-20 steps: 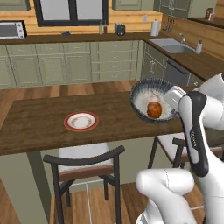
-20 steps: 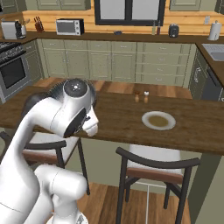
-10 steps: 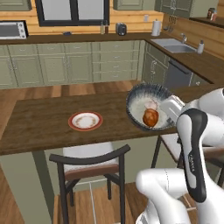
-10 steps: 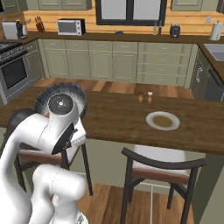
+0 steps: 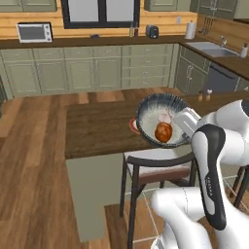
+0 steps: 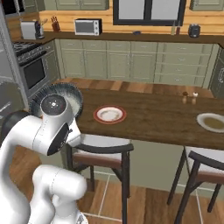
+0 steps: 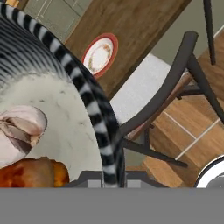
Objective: Pick the chicken drumstick and garlic from their plates and place them in the bowl. Then put the bowl in the fridge.
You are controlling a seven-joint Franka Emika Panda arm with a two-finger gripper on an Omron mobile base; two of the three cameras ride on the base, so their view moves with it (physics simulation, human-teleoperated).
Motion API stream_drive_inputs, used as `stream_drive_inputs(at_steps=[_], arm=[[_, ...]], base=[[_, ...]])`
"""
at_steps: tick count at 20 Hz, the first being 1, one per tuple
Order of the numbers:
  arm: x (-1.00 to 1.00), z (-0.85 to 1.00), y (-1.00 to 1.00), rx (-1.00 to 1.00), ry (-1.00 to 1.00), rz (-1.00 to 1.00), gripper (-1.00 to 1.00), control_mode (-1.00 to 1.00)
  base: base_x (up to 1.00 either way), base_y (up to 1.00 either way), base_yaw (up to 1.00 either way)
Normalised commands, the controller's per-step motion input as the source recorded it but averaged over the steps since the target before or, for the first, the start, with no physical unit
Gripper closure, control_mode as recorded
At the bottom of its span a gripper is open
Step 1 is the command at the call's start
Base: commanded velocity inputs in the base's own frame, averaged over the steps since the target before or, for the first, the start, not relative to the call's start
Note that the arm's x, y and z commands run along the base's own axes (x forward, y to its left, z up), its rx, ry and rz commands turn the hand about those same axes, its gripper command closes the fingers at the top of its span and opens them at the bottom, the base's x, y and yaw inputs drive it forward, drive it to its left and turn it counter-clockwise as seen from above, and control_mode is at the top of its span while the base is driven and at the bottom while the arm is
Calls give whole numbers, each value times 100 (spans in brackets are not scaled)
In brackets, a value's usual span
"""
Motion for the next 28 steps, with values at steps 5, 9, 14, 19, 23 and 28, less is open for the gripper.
stream_drive_inputs(at_steps=[5, 9, 14, 19, 23, 28], arm=[[0, 0, 0, 0, 0, 0, 100, 100], [0, 0, 0, 0, 0, 0, 100, 100], [0, 0, 0, 0, 0, 0, 100, 100], [0, 0, 0, 0, 0, 0, 100, 100], [0, 0, 0, 0, 0, 0, 100, 100], [0, 0, 0, 0, 0, 0, 100, 100]], base=[[-11, 100, 0], [0, 100, 0], [2, 100, -1], [84, 94, -15], [100, 39, -22], [100, -18, -2]])
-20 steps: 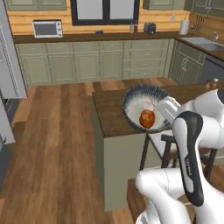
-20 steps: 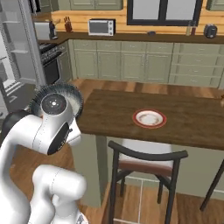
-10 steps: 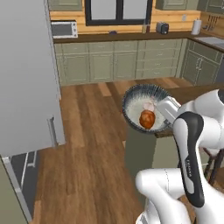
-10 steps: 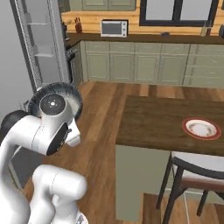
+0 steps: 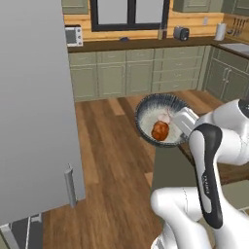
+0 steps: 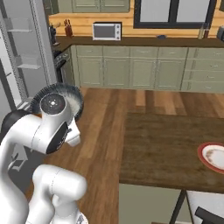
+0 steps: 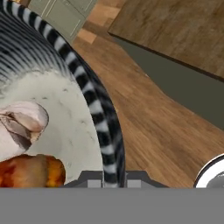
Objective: Pick the chicken drumstick and garlic from their plates and place them in the bowl. Then put the bowl in the fridge.
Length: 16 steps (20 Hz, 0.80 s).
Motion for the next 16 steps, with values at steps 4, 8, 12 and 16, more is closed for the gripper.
stream_drive_inputs(at_steps=[4, 8, 12, 16], arm=[[0, 0, 0, 0, 0, 0, 100, 100], [0, 0, 0, 0, 0, 0, 100, 100], [0, 0, 0, 0, 0, 0, 100, 100], [0, 0, 0, 0, 0, 0, 100, 100]], base=[[100, 2, 0], [100, 0, 0], [43, 79, 0], [57, 57, -1]])
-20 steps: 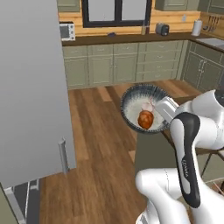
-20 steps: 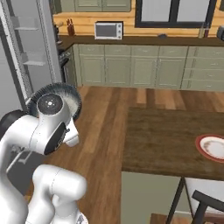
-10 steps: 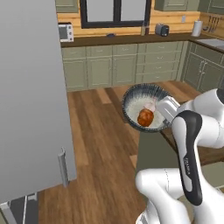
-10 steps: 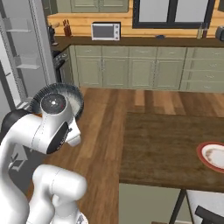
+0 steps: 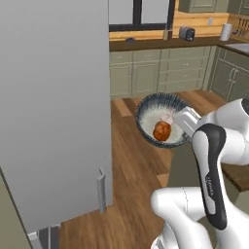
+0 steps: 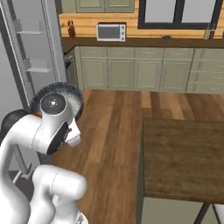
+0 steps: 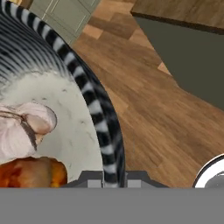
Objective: Pick the chicken drumstick and garlic from their plates and place them in the bowl. Then put the bowl in the fridge.
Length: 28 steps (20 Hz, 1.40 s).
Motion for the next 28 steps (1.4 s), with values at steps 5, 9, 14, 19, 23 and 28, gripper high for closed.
stream_drive_inputs(at_steps=[5, 9, 14, 19, 23, 28], arm=[[0, 0, 0, 0, 0, 0, 100, 100], [0, 0, 0, 0, 0, 0, 100, 100], [0, 0, 0, 0, 0, 0, 100, 100], [0, 0, 0, 0, 0, 0, 100, 100], [0, 0, 0, 0, 0, 0, 100, 100], [0, 0, 0, 0, 0, 0, 100, 100]], base=[[88, -47, -2], [100, -3, -1], [96, 0, 0], [80, 0, 10], [1, 0, 35], [-36, -24, 49]])
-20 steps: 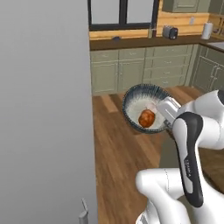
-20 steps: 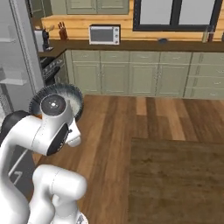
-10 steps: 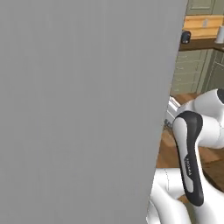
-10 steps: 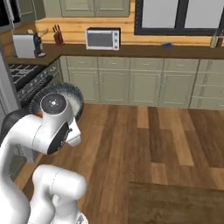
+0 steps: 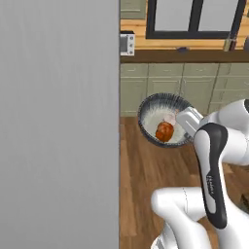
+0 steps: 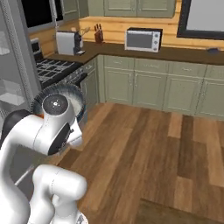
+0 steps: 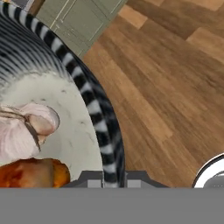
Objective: Pick the chicken drumstick and garlic from their plates and place them in the bowl. Then put the bowl in the fridge.
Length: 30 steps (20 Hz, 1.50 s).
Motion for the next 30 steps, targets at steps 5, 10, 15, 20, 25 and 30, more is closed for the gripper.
stream_drive_inputs(at_steps=[5, 10, 15, 20, 25, 30], arm=[[0, 0, 0, 0, 0, 0, 100, 100], [0, 0, 0, 0, 0, 0, 100, 100], [0, 0, 0, 0, 0, 0, 100, 100], [0, 0, 0, 0, 0, 0, 100, 100], [0, 0, 0, 0, 0, 0, 100, 100], [0, 0, 0, 0, 0, 0, 100, 100]], base=[[-28, -45, 44], [-54, -26, 52], [19, -27, 50], [54, -37, 42], [81, -36, 48], [65, -47, 49]])
